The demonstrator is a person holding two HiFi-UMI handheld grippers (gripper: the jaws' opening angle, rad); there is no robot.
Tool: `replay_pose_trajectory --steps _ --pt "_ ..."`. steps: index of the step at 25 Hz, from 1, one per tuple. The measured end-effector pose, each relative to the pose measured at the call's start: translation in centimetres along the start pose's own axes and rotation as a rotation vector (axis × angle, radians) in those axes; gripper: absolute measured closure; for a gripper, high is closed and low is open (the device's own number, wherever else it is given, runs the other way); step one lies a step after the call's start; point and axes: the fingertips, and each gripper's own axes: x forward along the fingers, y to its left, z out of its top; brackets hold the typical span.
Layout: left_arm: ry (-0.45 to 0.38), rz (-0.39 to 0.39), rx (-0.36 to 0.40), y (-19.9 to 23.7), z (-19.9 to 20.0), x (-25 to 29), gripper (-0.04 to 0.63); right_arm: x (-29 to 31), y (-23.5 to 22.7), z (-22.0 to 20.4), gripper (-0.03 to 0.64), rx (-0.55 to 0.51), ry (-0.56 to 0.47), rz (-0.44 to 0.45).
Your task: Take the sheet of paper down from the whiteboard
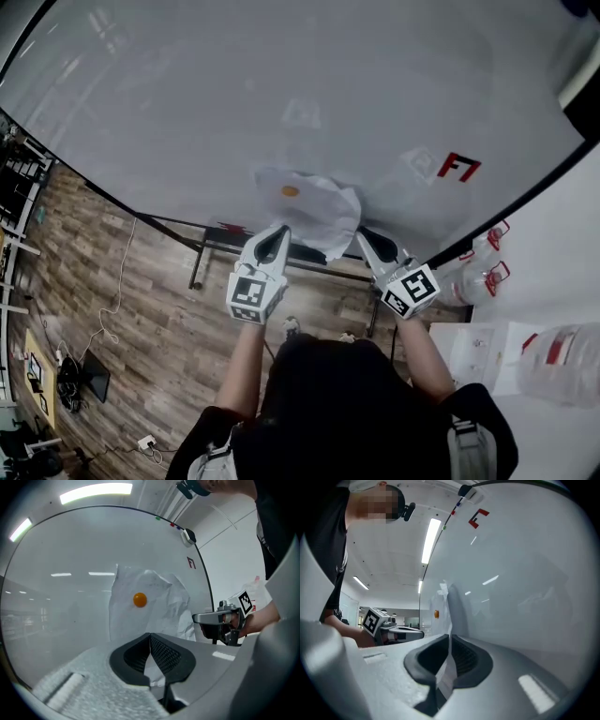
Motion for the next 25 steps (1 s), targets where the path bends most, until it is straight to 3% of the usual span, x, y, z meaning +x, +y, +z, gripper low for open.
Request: replay_pose_trajectory --steps 7,25 --pt "-0.025 -0.016 0.033 -0.1 0.8 1.7 0.583 0.5 -0.3 0.7 0.548 0.048 -0.005 0.016" --pt "-0.034 0.01 0.043 0.2 0.6 2.8 0.583 0.3 0.4 -0.3 0.517 0.113 0.051 0.141"
